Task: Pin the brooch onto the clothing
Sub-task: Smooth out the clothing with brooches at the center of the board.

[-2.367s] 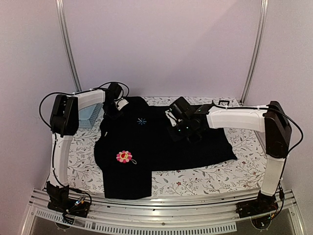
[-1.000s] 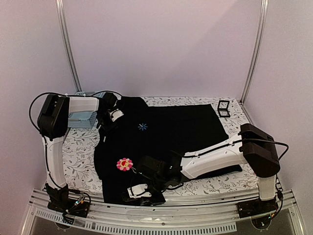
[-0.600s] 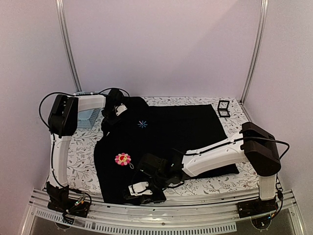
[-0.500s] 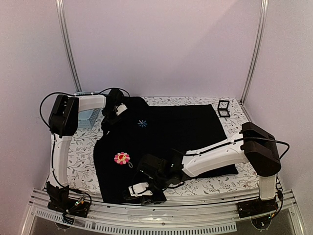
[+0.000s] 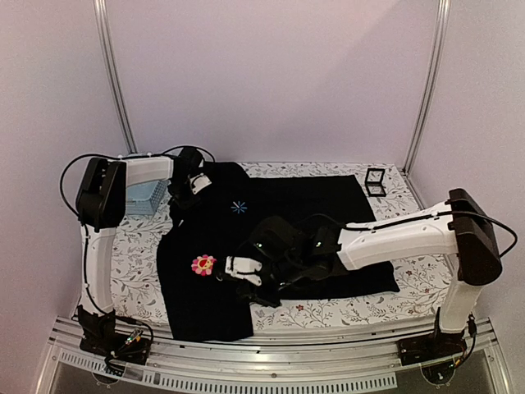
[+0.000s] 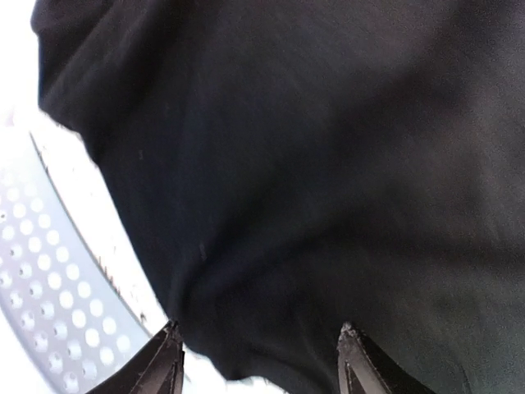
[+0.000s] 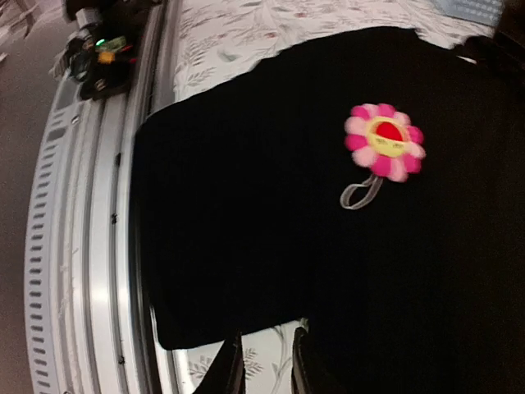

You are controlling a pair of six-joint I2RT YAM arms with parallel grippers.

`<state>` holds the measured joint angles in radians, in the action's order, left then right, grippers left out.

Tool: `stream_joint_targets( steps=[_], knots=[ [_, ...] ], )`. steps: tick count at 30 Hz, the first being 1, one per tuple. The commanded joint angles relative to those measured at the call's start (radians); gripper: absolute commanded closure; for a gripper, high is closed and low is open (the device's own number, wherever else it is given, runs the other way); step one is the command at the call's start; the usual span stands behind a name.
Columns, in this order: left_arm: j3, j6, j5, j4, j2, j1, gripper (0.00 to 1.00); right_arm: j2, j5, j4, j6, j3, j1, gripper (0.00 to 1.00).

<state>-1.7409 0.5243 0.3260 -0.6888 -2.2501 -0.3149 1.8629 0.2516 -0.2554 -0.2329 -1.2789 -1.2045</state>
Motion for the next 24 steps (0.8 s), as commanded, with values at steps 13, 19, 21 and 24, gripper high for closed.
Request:
stream_joint_targets(
  steps=[13,19,21,24],
  knots=[
    [0.529,-0.039,-0.21,-0.157,0.441,-0.028,0.52,-0.369,-0.633,-0.588,1.34,0.443,0.364,1.0],
    [0.653,-0.059,-0.209,-0.162,0.447,-0.057,0.53,-0.335,-0.494,-0.512,1.399,0.603,0.372,1.0],
    [0.684,-0.053,-0.192,-0.176,0.453,-0.062,0.53,-0.303,-0.466,-0.526,1.427,0.627,0.371,1.0],
    [0.727,-0.044,-0.162,-0.201,0.466,-0.064,0.53,-0.295,-0.443,-0.564,1.462,0.623,0.355,1.0]
  ],
)
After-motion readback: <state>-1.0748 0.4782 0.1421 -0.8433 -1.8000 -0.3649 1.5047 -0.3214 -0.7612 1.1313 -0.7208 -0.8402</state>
